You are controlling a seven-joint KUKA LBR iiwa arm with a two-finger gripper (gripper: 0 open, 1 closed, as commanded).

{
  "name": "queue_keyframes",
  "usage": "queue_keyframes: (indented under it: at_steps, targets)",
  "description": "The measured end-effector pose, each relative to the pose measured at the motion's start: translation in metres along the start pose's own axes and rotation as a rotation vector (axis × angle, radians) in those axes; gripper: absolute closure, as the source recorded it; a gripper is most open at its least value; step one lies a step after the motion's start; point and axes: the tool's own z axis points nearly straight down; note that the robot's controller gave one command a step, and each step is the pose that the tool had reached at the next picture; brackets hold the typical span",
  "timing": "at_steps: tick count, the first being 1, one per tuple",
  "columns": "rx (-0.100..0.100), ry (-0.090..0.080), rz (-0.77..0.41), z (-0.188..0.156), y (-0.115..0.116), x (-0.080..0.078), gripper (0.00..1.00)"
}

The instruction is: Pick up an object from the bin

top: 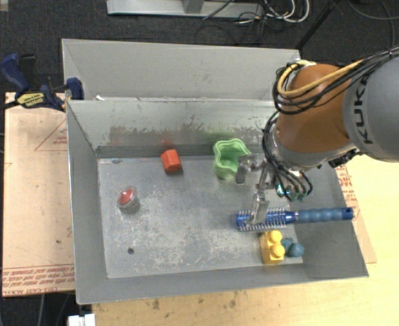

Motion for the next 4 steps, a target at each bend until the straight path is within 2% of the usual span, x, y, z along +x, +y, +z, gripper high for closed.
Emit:
queue_keyframes:
  at_steps: [1, 2, 3, 4]
  targets:
    - [0.000, -0.001, -0.048, 0.099, -0.072, -0.001, 0.00]
    - [-0.001, -0.008, -0.004, 0.064, -0.056, 0.010, 0.00]
    - [0.002, -0.013, -0.001, 0.052, -0.080, -0.016, 0.00]
    - [-0.002, -0.005, 0.144, 0.096, -0.059, -0.017, 0.00]
